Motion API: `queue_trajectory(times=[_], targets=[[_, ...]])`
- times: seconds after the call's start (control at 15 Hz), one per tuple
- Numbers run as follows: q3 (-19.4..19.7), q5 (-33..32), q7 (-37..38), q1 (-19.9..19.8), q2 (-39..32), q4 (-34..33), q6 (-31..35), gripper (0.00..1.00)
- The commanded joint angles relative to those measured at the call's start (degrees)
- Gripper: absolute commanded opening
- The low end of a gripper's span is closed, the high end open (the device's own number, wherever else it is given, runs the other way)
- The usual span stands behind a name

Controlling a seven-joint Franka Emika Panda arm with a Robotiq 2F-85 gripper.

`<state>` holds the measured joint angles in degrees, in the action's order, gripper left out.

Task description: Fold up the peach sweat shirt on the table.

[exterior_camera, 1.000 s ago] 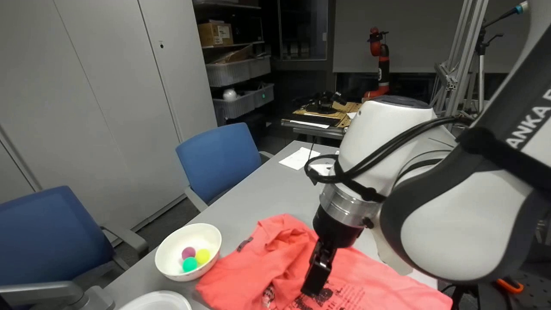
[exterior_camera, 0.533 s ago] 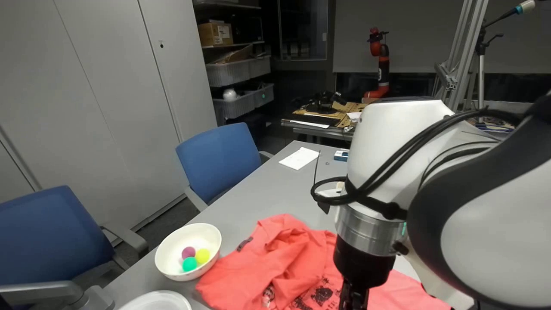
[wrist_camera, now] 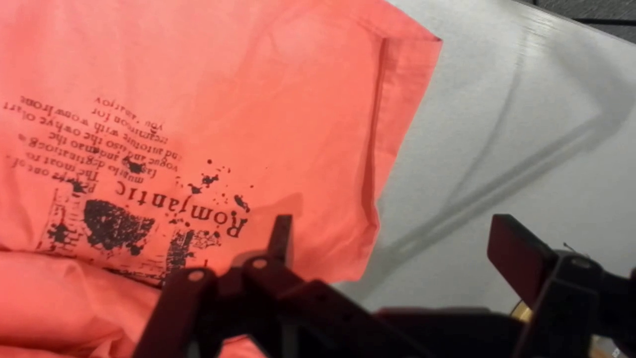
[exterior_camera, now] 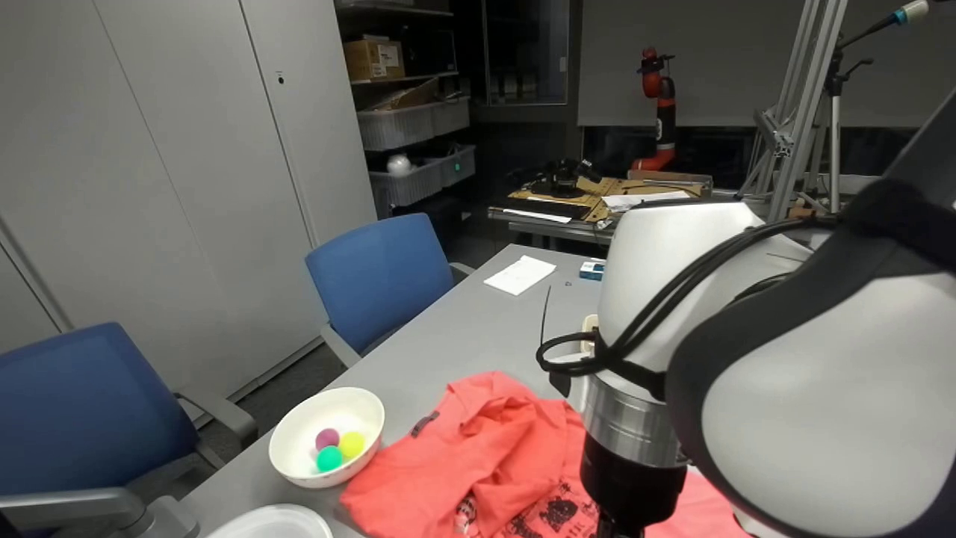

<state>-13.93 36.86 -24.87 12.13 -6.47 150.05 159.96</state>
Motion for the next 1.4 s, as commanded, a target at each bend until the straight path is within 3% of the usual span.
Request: queue_trajectory(times=[0.0, 0.13, 0.6, 1.07, 1.33], targets=[[-1.24, -0.51, 0.43, -1.31, -0.01, -0.05, -0.04, 1.0], [-0.39, -6.96, 5.2, -0.02, -0.18, -0.91, 0.01, 1.0], [-1.67, -20.84, 11.2, 0.61, -4.89, -1.57, 1.37, 1.0], [-6.28, -22.42, 9.76, 0.14, -11.19, -4.23, 1.57, 1.0], [-6.0, -26.72, 11.72, 1.37, -14.18, -4.43, 3.38, 0.96]])
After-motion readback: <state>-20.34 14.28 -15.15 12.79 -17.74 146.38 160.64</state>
